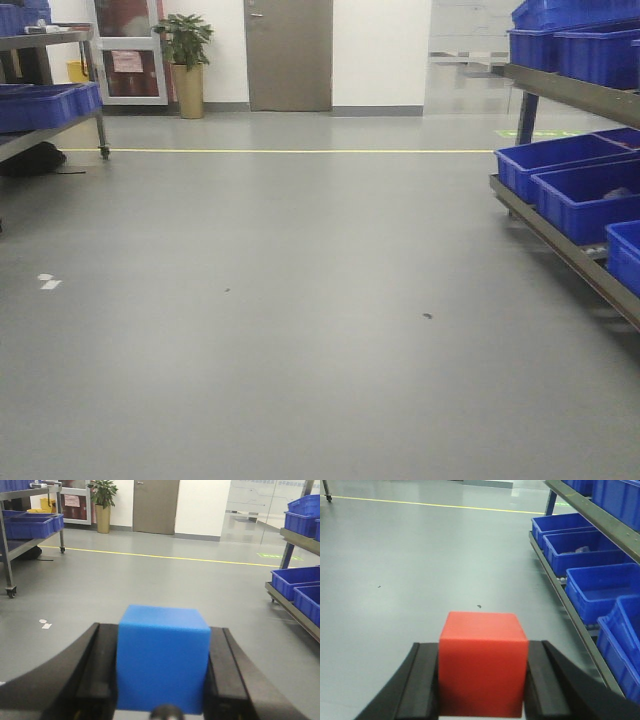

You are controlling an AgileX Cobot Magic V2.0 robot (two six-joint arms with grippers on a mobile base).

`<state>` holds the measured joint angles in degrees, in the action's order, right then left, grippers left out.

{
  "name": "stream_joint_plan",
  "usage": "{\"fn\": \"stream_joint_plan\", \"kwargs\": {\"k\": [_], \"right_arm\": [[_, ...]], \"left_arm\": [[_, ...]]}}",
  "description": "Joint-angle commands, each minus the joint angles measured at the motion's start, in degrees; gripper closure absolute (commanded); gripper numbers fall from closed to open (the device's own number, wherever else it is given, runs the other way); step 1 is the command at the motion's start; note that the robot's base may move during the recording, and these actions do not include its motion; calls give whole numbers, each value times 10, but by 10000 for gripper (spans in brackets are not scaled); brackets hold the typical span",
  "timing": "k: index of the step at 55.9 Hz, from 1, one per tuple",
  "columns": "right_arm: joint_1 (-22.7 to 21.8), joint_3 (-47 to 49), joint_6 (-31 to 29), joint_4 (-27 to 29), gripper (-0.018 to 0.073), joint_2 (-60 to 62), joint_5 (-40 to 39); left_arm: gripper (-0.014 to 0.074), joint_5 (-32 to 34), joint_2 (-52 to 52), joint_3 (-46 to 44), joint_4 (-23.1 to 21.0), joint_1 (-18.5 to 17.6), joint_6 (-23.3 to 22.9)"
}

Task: Sort and place red and blue blocks on shelf
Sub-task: 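Turn and drive the base up to the shelf of blue bins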

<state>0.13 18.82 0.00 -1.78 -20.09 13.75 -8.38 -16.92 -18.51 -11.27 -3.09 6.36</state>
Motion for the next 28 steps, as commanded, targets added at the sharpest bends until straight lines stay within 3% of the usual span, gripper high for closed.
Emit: {"fn": "stream_joint_plan", "kwargs": {"k": [1,28], "right_arm": [[-4,15,0,-4,176,-3,-51],[-4,15,0,-4,176,-4,-51]], "left_arm": [[362,50,-5,-16,-6,0,-4],[362,50,-5,-16,-6,0,-4]]}}
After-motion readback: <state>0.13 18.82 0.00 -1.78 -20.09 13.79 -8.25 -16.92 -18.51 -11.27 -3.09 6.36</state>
